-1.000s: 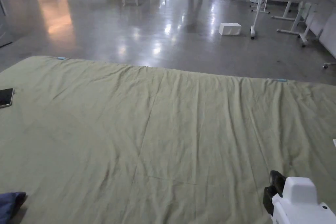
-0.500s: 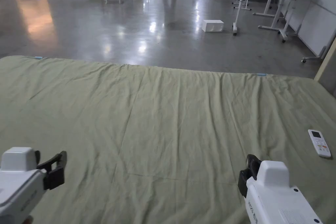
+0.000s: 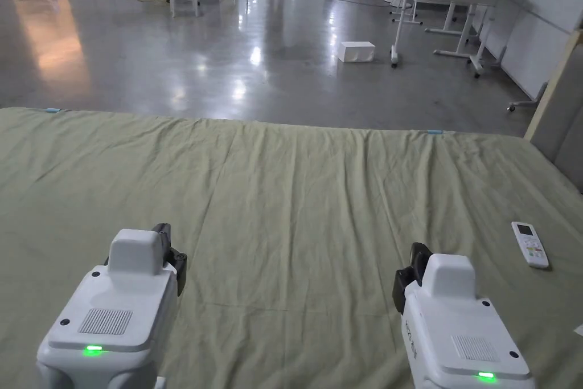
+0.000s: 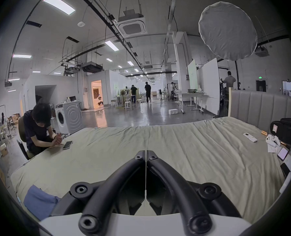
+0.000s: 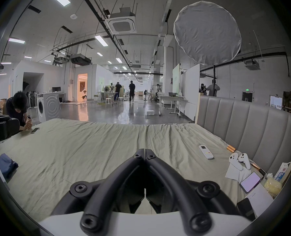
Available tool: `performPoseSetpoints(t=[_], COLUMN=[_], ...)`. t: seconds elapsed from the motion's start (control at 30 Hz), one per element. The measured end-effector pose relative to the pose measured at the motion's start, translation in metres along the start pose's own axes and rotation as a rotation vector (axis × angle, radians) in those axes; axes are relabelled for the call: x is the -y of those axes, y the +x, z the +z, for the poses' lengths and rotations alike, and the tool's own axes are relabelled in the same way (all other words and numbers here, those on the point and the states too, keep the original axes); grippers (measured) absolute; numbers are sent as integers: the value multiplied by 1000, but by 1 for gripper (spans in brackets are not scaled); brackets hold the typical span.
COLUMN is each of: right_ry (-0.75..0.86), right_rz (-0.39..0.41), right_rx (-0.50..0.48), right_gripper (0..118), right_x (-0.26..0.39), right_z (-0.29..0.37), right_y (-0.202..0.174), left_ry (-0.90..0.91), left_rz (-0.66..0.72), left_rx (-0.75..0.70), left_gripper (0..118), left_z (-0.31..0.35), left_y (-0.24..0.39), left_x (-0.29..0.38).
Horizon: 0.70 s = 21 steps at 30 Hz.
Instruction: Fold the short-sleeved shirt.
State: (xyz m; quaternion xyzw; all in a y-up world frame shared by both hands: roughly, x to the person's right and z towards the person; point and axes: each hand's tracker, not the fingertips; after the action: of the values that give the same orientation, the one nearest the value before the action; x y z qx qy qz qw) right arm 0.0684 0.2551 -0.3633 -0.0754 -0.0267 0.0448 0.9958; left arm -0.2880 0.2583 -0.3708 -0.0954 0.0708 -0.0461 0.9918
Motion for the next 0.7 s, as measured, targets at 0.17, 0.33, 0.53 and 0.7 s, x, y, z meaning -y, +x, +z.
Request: performPoseSetpoints(t=[0.17,0.33,0.53,0.7], right_ry=[14,20,14,18], right_rz=[-19,-23,-30,-29], right_rx=[10,14,8,3], right_gripper=[0,0,0,0], right_x=[-2,-3,-3,-4], right_z=[6,10,10,9], right_y=[7,13,15,14], left_ry=[3,-8,-34,-31], left_rz=[52,89,109,108], left_rx=[14,30,24,21], left_gripper=[0,0,0,0], left_z=[11,11,12,11], left_y=[30,37,40,39], left_x=[-7,-1,4,2])
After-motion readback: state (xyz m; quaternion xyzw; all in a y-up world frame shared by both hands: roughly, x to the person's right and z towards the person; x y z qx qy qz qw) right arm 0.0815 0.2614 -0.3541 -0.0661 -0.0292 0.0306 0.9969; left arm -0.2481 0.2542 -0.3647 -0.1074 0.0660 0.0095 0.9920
